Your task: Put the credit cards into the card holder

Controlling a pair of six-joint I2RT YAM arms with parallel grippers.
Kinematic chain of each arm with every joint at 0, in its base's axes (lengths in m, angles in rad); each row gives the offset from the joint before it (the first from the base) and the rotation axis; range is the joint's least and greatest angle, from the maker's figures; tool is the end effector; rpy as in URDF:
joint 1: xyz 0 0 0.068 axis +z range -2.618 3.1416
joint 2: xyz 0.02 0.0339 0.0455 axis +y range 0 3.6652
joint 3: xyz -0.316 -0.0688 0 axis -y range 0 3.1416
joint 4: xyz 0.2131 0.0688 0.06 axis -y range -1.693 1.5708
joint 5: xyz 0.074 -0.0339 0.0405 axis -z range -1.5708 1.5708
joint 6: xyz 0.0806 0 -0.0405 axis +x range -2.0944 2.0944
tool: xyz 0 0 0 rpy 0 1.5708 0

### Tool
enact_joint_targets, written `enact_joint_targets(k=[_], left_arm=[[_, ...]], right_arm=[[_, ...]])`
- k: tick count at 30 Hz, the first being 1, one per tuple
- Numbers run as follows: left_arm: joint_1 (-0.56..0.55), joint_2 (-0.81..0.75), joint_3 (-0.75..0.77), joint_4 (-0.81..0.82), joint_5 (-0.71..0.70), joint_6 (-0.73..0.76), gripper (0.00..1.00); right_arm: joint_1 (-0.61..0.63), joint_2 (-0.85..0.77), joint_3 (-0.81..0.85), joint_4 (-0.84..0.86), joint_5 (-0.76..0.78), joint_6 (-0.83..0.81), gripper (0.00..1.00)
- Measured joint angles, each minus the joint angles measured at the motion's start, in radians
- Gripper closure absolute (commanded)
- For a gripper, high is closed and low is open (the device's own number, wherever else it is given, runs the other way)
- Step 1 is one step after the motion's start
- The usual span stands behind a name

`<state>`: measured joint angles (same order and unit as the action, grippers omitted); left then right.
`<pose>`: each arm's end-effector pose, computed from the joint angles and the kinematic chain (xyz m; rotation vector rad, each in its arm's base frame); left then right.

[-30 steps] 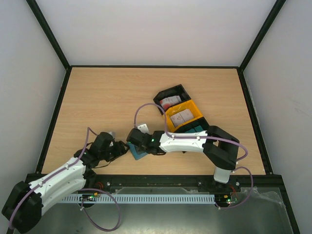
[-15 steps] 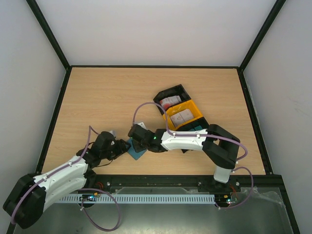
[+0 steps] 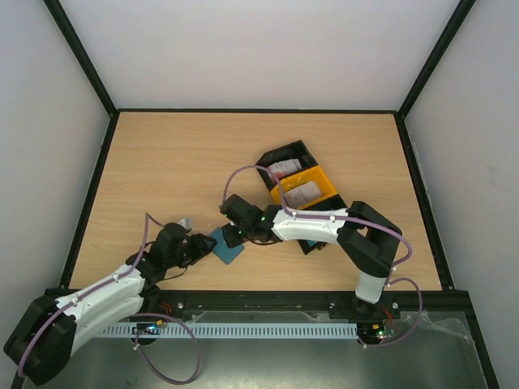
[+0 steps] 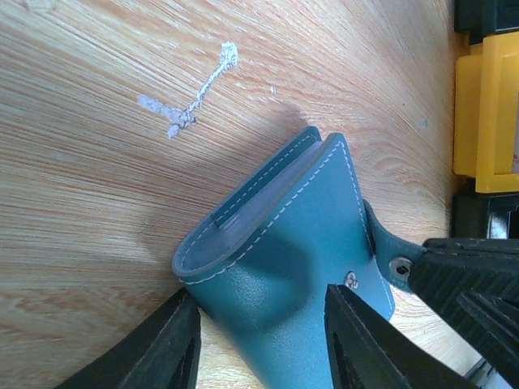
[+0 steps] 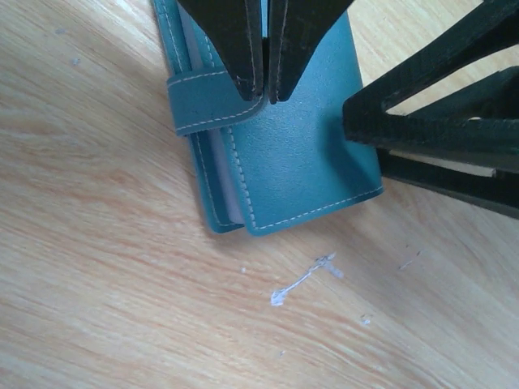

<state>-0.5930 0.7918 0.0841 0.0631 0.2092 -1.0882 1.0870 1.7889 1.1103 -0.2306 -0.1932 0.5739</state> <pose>0.0911 -0.0816 0.1536 -0.4763 2.4089 -1.0839 0.1658 0.3489 0.2142 -0.7730 2.5921 0.8621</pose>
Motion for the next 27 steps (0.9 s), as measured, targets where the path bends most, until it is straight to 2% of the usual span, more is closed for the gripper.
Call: enact_joint_targets(k=[11,27], left_arm=[[-0.002,-0.014,-0.034,0.052,-0.018,-0.023,0.60],[-0.002,-0.071,-0.060,0.039,-0.016,-0.058,0.67]], right_arm=[[0.000,0.013,0.003,-0.001,-0.100,-0.077,0.98],[0.041,0.062,0.068,-0.073,0.013,-0.130,0.98]])
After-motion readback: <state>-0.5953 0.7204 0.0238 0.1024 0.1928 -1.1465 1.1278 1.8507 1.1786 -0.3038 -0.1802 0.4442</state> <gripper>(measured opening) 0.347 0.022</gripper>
